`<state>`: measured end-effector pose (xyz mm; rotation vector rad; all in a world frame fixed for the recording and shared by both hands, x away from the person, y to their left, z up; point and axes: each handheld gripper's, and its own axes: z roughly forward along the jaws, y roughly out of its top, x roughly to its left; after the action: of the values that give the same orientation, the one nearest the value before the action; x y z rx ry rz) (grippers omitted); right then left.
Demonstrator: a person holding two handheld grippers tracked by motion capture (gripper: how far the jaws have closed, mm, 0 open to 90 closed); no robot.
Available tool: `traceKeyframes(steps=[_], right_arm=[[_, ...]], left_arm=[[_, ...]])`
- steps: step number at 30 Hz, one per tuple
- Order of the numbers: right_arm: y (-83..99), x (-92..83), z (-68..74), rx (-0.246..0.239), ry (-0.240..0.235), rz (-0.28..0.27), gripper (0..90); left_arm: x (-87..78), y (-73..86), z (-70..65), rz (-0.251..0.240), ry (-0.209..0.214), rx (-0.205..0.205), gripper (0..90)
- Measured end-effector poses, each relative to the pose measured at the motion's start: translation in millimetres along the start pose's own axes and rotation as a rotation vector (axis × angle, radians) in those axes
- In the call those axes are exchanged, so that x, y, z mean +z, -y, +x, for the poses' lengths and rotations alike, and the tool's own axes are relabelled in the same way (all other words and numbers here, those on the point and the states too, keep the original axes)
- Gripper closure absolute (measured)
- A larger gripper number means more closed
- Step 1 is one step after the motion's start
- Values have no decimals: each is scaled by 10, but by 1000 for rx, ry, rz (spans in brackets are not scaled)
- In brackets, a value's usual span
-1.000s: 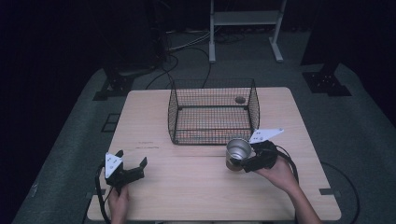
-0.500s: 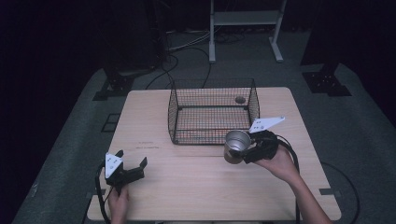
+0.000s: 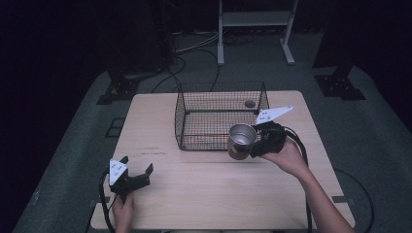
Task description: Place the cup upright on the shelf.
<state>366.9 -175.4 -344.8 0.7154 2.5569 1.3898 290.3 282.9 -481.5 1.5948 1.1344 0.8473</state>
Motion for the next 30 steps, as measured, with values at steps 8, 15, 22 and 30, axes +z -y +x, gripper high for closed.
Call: traceKeyframes(steps=[8, 15, 22, 30], right_arm=[[-181, 30, -60, -7, 2, 3, 180], [-352, 54, -104, -20, 3, 5, 180], [-500, 93, -139, -39, 13, 12, 180], [-626, 111, -205, -34, 15, 0, 180]], left_arm=[[-3, 0, 4, -2, -1, -4, 0], [-5, 1, 8, -3, 1, -7, 0], [-6, 1, 9, -4, 2, -10, 0], [-6, 2, 11, -4, 2, -10, 0]])
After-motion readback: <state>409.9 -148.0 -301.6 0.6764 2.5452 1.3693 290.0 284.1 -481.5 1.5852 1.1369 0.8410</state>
